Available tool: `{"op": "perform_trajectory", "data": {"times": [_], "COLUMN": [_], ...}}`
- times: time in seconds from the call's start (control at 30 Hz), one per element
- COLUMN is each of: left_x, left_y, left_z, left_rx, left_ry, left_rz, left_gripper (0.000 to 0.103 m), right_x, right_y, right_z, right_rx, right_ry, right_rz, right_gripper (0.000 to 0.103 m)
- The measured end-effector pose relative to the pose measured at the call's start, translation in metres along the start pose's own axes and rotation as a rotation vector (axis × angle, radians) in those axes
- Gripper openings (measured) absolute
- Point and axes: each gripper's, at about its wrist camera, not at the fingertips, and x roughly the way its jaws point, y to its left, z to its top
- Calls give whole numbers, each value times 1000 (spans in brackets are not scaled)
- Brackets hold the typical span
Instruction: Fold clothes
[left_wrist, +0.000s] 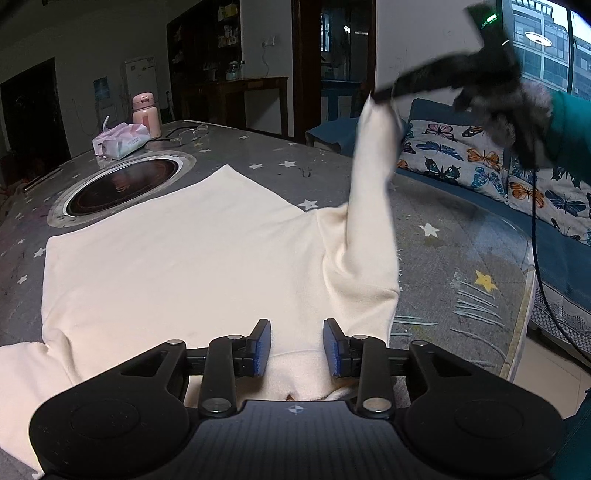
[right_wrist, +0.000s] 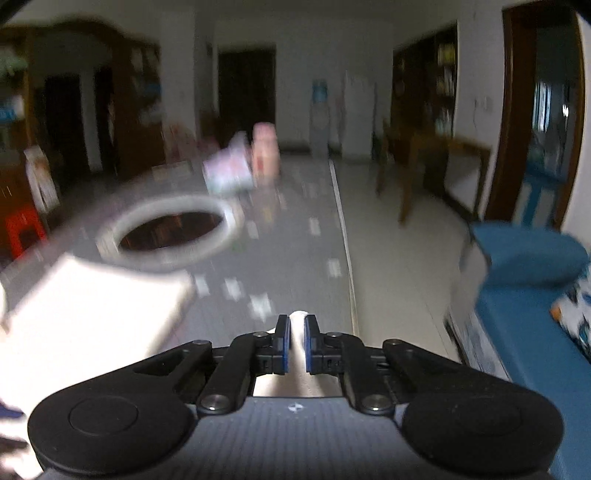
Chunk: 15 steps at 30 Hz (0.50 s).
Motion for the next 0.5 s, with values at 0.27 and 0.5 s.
{"op": "perform_trajectory", "data": {"times": [0.27, 0.5], "left_x": [0, 1], "left_y": [-1, 0], "left_z": [-1, -1], "left_rx": [13, 15], "left_ry": [-5, -7], "left_rz": [-10, -12], "left_gripper": [38, 40], "right_x": [-26, -38], "right_y": [-38, -49], "right_z": [-43, -72], "right_rx": [27, 182], "right_ry": [77, 147], "right_rz": [-151, -125], "right_gripper": [14, 16]}}
